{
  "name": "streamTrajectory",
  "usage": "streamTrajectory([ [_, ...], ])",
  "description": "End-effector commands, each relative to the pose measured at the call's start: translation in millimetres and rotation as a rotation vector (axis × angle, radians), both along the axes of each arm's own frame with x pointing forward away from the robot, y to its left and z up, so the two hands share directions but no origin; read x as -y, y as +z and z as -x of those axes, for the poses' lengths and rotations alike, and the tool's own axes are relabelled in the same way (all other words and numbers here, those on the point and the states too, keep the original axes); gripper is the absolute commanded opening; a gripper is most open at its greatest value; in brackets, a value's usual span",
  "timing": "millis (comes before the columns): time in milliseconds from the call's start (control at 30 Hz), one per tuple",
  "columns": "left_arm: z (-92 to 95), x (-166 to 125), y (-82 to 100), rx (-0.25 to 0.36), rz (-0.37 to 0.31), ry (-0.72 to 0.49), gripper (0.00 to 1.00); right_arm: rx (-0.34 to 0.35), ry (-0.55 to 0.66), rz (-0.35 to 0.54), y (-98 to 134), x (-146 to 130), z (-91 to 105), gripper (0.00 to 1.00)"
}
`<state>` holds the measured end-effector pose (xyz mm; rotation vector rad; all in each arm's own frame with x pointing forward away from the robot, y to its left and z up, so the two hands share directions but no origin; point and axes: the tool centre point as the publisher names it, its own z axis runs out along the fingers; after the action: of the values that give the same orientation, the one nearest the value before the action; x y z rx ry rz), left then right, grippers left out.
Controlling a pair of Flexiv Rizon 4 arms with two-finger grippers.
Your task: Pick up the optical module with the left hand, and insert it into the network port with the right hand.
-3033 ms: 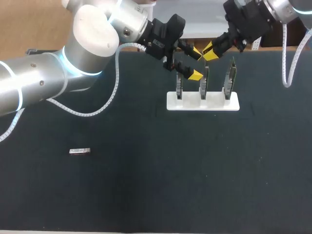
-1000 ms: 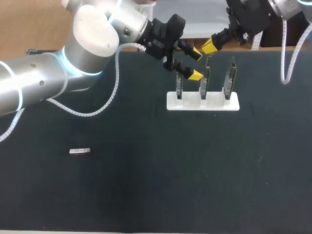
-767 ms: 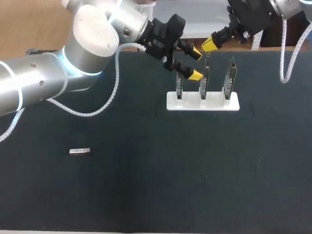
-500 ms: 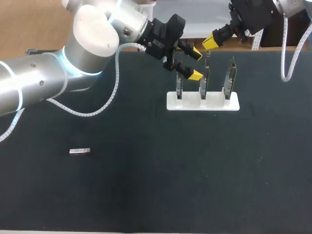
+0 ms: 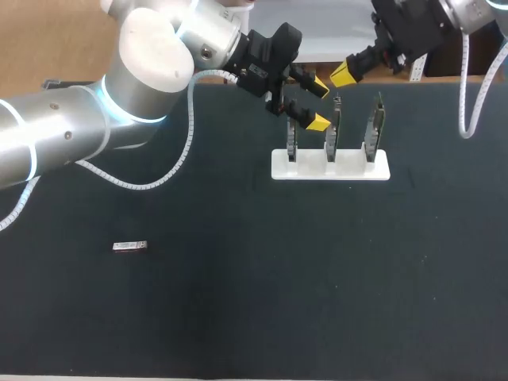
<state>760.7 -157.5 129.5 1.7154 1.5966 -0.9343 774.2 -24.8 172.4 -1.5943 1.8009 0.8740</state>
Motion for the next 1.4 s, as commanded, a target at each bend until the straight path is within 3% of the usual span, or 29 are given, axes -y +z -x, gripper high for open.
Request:
streamTrajectory([
  [33,-1.8,1,0.5,-0.003,-0.005,-0.002,1.00,-0.004,-0.005,0.002,-3,0,0.9,0.00],
  [1400,-1.8,1,0.5,-0.003,-0.005,-0.002,1.00,-0.063,-0.016,0.036,-33,2,1.5,0.00],
])
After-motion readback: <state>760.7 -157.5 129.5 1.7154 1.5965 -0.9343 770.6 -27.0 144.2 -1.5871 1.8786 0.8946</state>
